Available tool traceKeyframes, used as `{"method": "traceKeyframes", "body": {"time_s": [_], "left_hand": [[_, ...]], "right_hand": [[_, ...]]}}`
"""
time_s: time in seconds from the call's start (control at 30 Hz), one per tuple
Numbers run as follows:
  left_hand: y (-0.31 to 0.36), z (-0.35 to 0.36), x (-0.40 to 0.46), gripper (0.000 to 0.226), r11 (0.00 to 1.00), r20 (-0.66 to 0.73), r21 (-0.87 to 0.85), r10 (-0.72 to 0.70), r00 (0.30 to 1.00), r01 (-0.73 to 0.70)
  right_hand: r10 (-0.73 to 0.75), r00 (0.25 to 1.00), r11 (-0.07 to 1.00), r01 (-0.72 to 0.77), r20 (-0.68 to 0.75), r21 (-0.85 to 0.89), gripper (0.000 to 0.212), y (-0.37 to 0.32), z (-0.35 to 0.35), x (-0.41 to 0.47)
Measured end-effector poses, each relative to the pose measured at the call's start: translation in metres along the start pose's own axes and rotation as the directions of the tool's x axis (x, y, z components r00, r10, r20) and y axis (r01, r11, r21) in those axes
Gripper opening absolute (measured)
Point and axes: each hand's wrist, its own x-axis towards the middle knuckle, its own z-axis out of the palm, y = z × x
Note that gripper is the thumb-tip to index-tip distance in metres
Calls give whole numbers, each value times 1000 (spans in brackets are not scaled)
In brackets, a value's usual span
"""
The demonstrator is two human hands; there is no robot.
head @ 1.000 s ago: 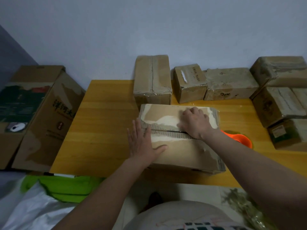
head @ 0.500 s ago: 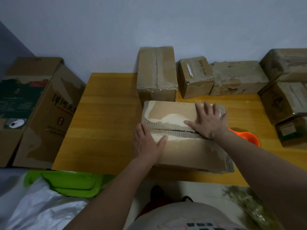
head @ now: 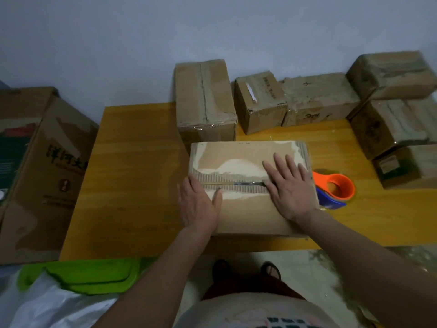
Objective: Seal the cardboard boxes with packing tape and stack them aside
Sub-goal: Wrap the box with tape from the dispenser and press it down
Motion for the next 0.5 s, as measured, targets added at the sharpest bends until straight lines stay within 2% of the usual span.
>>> {"method": "traceKeyframes", "body": {"time_s": [0.1, 0.17, 0.2, 0.27, 0.3, 0.33, 0.4, 0.43, 0.5], "left_hand": [[9, -3, -3, 74, 966, -5, 251, 66, 998, -62], [25, -1, -8, 74, 917, 65, 288, 268, 961, -275], [36, 3, -14, 82, 864, 173, 264, 396, 902, -429], [58, 15, -24, 106, 719, 389, 200, 565, 728, -665], [68, 21, -26, 118, 661, 450, 202, 593, 668, -723], [76, 26, -26, 127, 618, 479, 227, 602, 639, -752], [84, 32, -23, 133, 578, 481, 291, 601, 639, -763], [86, 34, -22, 131, 575, 469, 309, 601, 647, -757], [89, 37, -20, 127, 583, 447, 319, 602, 661, -747]], "right_hand": [[-1, 998, 994, 7, -58, 110, 58, 3, 3, 2], [-12, 992, 982, 35, -124, 186, 49, 7, 5, 4], [-20, 989, 970, 54, -145, 237, 45, 10, 6, 5], [-31, 989, 933, 80, -143, 351, 40, 18, 5, 6], [-28, 989, 912, 84, -144, 401, 40, 24, 2, 5], [-8, 987, 896, 79, -161, 438, 41, 30, -1, 4], [90, 969, 892, 24, -230, 452, 45, 45, -7, 1], [174, 957, 885, -48, -233, 463, 47, 53, -9, 0], [400, 910, 765, -267, -108, 587, 47, 69, -12, -1]]}}
